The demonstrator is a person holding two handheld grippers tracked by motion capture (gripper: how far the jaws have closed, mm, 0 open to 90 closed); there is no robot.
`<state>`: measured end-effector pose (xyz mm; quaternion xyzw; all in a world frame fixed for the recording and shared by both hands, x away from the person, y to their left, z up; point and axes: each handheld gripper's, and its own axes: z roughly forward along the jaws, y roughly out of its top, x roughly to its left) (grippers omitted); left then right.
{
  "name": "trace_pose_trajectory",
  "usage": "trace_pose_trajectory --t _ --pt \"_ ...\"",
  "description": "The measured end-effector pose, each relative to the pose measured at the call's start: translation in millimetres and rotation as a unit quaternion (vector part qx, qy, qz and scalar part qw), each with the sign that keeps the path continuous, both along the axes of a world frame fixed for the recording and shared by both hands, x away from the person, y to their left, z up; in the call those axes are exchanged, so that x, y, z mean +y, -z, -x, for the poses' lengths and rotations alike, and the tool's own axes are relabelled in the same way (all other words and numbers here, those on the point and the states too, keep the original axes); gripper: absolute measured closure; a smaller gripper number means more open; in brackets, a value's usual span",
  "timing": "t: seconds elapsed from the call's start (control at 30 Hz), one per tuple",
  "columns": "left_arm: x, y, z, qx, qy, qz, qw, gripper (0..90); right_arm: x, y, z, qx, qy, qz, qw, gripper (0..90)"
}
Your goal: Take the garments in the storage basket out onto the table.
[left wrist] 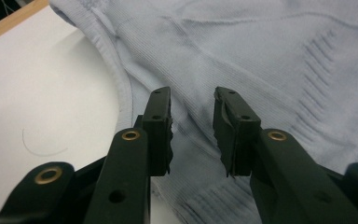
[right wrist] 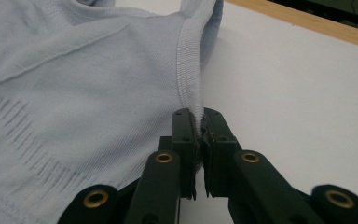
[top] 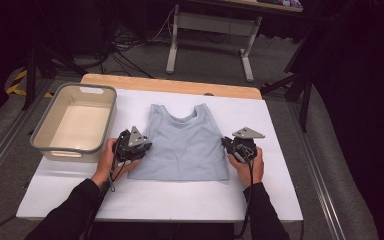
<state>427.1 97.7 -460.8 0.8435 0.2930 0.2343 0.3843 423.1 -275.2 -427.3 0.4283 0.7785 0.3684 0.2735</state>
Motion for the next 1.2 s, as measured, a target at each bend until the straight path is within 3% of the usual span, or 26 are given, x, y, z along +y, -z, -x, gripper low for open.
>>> trace_pose_trajectory --t 0.2,0.23,0.27,0.33,0.37,0.5,0.57,0.63,0.87,1.03,1.17,1.2 --pt "-3.0 -3.2 0.2 -0.004 0.004 0.0 1.0 66.9 -6.6 -3.7 7.7 0.008 0.018 0.0 0.9998 82.9" --pt "-2.6 -3.4 0.4 -0.002 0.003 0.004 1.0 66.9 -6.8 -2.3 7.1 0.008 0.018 0.0 0.9998 81.0" --pt "-1.6 -4.1 0.9 -0.002 0.007 0.006 1.0 66.9 -6.8 1.8 5.6 -0.002 0.02 0.002 0.9998 70.8" --pt "-1.1 -5.0 1.8 -0.004 0.008 0.008 0.9999 66.9 -7.0 2.8 5.4 -0.005 0.018 -0.002 0.9998 69.7" --pt "-0.2 -6.6 3.0 -0.007 0.009 0.01 0.9999 67.2 -9.7 3.0 6.3 -0.017 0.011 -0.013 0.9997 65.7" --pt "2.9 -15.3 10.2 -0.018 0.026 0.026 0.9992 70.0 -13.2 -3.7 13.2 -0.05 -0.007 -0.032 0.9982 71.6" --pt "3.9 -17.3 12.1 -0.021 0.031 0.029 0.9989 70.5 -13.4 -5.5 14.8 -0.056 -0.014 -0.038 0.9976 74.5" --pt "5.9 -21.2 16.4 -0.025 0.043 0.034 0.9982 71.5 -8.2 -7.7 19.7 -0.064 -0.03 -0.027 0.9972 80.4" --pt "8.1 -26.6 24.1 -0.038 0.063 0.025 0.997 78.4 5.2 -10.1 31.9 -0.067 -0.061 -0.005 0.9958 86.4" --pt "7.3 -28.4 28.8 -0.042 0.084 0.024 0.9953 87.5 14.2 -13.8 44.7 -0.094 -0.077 -0.003 0.9926 89.5" --pt "6.1 -28.0 31.0 -0.04 0.096 0.014 0.9945 89.6 16.4 -12.4 46.9 -0.09 -0.084 0.002 0.9924 90.0" --pt "5.2 -26.6 32.5 -0.041 0.1 0.008 0.9941 89.7 17.0 -8.8 47.1 -0.078 -0.088 0.003 0.9931 90.0"
